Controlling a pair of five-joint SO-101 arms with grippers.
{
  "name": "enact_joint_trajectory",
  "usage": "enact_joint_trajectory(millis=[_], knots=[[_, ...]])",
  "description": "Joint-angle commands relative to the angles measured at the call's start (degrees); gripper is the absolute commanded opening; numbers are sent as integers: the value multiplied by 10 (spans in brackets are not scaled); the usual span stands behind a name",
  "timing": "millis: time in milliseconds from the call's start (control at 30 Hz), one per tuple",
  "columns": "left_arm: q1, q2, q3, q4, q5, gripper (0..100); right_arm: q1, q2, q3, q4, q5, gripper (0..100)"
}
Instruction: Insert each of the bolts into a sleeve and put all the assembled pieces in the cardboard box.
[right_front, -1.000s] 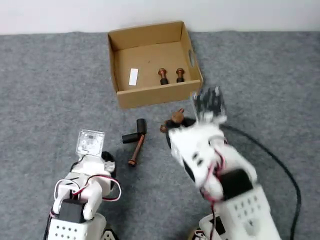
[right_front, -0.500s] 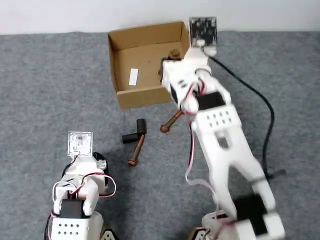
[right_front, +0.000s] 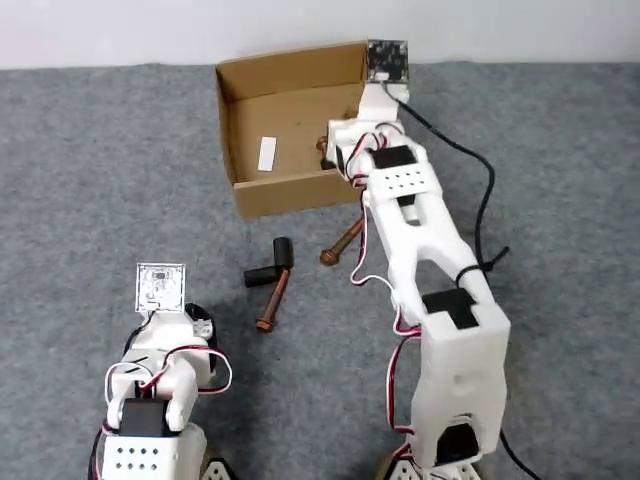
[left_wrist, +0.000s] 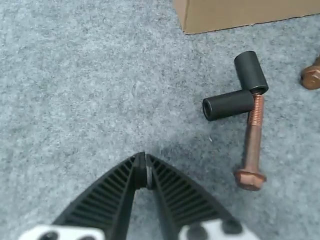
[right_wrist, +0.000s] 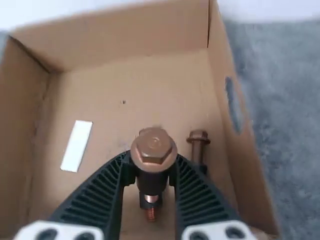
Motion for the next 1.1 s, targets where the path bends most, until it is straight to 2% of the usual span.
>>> enact_joint_trajectory(millis=[0,200,367,433,700,867,1067], knots=[[-3,-4,-5,-14,-2,5,7,11,-47,-7,30,8],[-3,-3,-5,-13,-2,5,8,47,-47,52,75,14],[-3,-3,-5,-13,-2,5,8,47,-47,60,72,129],[-3,-3,-5,-13,-2,5,8,42,-47,60,72,142],[-4,-5,-5,-13,-2,5,-9,-72,-47,151,73,86],[-56,-6,-5,-22,-2,5,-38,-143,-47,241,74,9],[-60,-6,-5,-25,-2,5,-81,-164,-47,364,71,11]])
